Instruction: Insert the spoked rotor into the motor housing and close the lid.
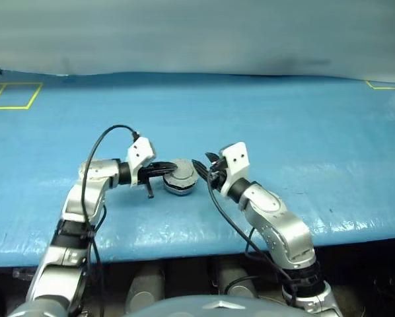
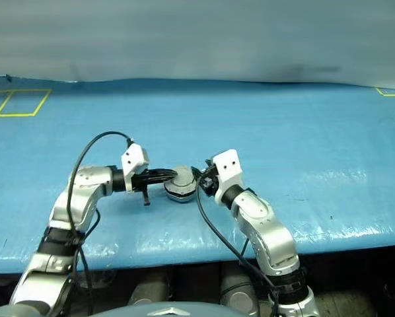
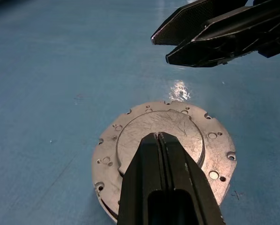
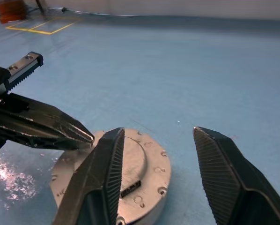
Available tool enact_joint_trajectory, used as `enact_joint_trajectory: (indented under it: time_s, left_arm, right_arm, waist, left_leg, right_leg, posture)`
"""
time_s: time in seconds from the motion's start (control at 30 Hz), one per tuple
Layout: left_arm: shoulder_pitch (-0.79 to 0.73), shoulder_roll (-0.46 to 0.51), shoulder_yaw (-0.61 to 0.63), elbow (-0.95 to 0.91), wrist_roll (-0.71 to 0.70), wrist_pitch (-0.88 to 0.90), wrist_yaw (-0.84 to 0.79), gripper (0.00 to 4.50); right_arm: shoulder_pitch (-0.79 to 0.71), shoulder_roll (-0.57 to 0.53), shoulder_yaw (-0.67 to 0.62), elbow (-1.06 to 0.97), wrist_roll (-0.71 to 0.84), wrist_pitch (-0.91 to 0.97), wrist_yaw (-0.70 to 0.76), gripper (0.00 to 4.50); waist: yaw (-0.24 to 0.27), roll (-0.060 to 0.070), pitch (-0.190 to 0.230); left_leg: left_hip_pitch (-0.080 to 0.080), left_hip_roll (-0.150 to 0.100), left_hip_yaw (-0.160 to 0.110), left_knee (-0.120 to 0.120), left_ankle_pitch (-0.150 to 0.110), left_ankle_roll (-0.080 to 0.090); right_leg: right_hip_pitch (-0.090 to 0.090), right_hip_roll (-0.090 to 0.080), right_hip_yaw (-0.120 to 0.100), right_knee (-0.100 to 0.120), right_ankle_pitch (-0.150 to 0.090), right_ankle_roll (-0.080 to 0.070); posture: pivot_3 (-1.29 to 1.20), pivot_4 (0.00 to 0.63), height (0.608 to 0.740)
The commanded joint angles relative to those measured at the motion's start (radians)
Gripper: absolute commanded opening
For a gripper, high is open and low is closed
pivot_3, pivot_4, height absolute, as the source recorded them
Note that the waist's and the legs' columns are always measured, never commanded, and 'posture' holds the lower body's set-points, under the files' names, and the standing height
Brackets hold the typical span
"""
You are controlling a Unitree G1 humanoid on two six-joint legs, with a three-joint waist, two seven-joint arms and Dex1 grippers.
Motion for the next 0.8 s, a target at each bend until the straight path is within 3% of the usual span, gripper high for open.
enact_joint_trajectory:
  time_s: [0.03, 0.13, 0.47, 0.8]
  left_arm:
    - [0.107, -0.005, 0.059, -0.163, -0.048, -0.024, 0.101, 0.0]
    - [0.2, -0.041, 0.091, -0.233, -0.082, -0.052, 0.188, 0.0]
    - [0.437, -0.161, 0.063, -0.265, -0.13, -0.205, 0.336, 0.0]
    - [0.47, -0.148, -0.029, -0.208, -0.071, -0.284, 0.393, 0.0]
  right_arm:
    - [-0.072, 0.002, 0.034, 0.018, 0.014, 0.043, 0.04, 3.5]
    - [-0.119, -0.002, 0.064, 0.063, 0.01, 0.07, 0.071, 4.46]
    - [-0.205, -0.005, 0.087, 0.226, -0.043, 0.015, 0.109, 4.46]
    - [-0.182, -0.032, 0.127, 0.267, -0.111, -0.04, 0.14, 4.46]
  waist:
    - [0.001, 0.0, 0.0]
    - [0.012, 0.0, 0.0]
    - [0.02, 0.0, 0.0]
    - [0.018, 0.001, -0.001]
  left_leg:
    - [0.0, 0.0, 0.0, 0.0, 0.0, 0.0]
    - [-0.001, -0.001, 0.0, 0.0, 0.0, 0.0]
    - [0.0, -0.001, 0.001, 0.0, 0.0, 0.0]
    - [-0.001, -0.001, 0.002, 0.0, 0.0, 0.0]
  right_leg:
    - [0.0, 0.0, 0.0, 0.0, 0.0, 0.0]
    - [0.0, -0.001, 0.0, -0.001, 0.0, 0.0]
    - [0.0, -0.002, 0.0, -0.001, 0.0, 0.0]
    - [-0.001, -0.002, 0.0, -0.001, 0.0, 0.0]
  posture:
    - [0.0, 0.15, 0.74]
    - [0.0, 0.15, 0.74]
    - [0.0, 0.15, 0.74]
    - [0.0, 0.15, 0.74]
